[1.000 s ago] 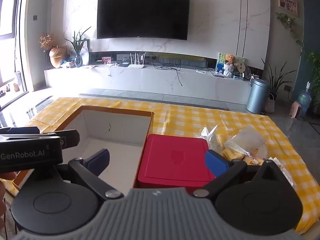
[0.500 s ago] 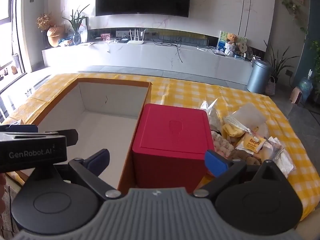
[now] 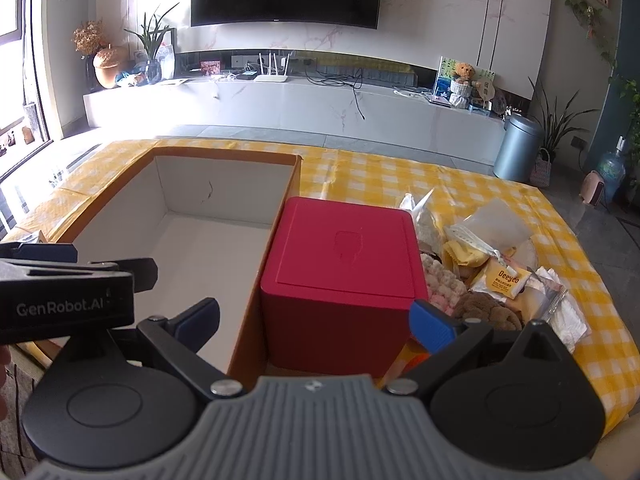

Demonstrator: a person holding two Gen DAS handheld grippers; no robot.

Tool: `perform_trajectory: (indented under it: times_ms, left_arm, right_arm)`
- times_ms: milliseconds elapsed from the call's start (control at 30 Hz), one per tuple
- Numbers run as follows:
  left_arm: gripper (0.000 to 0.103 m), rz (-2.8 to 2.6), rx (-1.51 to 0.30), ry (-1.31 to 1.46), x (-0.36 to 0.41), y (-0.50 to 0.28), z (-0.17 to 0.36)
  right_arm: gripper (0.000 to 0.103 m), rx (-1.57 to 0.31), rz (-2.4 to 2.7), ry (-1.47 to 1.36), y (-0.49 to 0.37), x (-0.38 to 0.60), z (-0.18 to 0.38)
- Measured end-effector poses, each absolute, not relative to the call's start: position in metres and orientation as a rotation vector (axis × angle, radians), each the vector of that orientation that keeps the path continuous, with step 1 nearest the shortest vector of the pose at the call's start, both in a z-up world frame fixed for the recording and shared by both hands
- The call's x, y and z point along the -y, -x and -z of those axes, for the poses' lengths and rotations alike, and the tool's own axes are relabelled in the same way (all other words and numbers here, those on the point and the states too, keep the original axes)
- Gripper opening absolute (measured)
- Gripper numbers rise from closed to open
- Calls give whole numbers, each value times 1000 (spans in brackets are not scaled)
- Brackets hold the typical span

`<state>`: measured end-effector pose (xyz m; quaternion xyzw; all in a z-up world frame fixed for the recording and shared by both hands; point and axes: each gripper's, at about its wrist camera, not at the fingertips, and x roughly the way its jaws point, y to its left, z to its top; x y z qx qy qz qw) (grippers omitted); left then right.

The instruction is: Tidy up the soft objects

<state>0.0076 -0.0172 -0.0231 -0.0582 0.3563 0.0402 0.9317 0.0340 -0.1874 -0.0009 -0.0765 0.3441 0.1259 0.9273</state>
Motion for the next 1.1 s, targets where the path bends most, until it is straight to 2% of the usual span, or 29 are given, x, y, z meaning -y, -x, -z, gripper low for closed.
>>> perform_trajectory:
  times_ms: [1100]
  left_arm:
    - [94, -69, -735, 116, 20, -7, 23]
  right_arm:
    - [99, -718, -245, 165, -37, 187, 6]
